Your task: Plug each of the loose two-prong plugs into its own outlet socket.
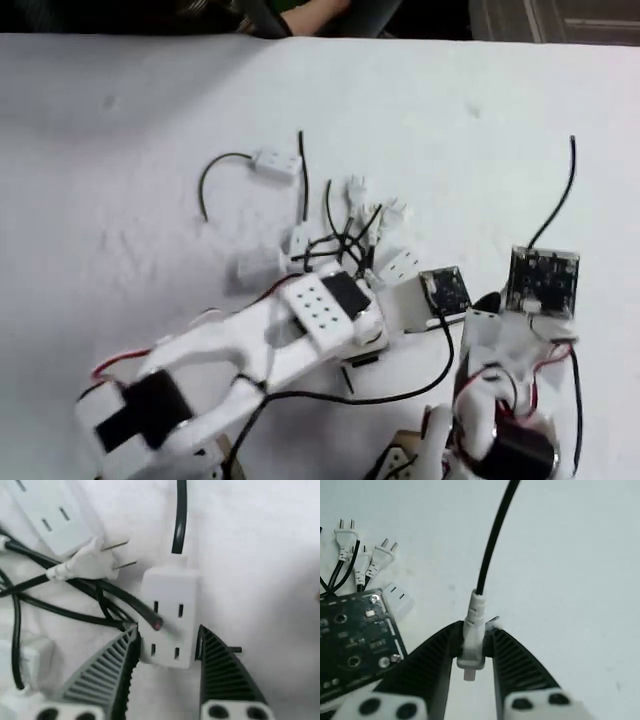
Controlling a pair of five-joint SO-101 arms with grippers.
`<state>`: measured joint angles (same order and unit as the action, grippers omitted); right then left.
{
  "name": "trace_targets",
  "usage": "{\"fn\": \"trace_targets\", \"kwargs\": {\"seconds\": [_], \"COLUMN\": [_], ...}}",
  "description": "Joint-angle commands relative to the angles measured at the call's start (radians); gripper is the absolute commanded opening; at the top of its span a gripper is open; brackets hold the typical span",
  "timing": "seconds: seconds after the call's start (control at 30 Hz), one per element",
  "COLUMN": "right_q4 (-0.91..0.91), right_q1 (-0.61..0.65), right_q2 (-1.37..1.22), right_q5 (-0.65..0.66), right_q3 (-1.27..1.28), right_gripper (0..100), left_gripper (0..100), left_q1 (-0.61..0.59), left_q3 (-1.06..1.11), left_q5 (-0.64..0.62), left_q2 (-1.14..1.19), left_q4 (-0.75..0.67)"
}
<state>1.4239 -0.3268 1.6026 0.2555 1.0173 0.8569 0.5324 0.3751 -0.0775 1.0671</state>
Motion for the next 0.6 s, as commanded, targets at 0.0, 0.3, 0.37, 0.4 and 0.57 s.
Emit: {"fn": "trace_targets", "kwargs": {"seconds": [0.0, 0.3, 0.37, 0.4, 0.57], "right_q4": [0.008, 0.008, 0.008, 0.008, 0.008], "right_q1": [0.001, 0.005, 0.005, 0.005, 0.005], "right_q2": [0.001, 0.001, 0.001, 0.001, 0.001], "right_q5": [0.005, 0.006, 0.006, 0.006, 0.006], "right_q3": [0.002, 0.002, 0.002, 0.002, 0.002], "right_gripper": [1.7, 1.7, 1.7, 1.7, 1.7], "left_gripper": [2, 2, 2, 2, 2], "left_q1": [-0.008, -0.266, -0.331, -0.357, -0.472], "left_q3": [-0.032, -0.021, 0.012, 0.032, 0.245], "left_q5": [-0.006, 0.0, 0.003, 0.005, 0.084], "left_q2": [-0.285, -0.616, -0.648, -0.654, -0.661], "left_q4": [0.106, 0.264, 0.264, 0.264, 0.124]}}
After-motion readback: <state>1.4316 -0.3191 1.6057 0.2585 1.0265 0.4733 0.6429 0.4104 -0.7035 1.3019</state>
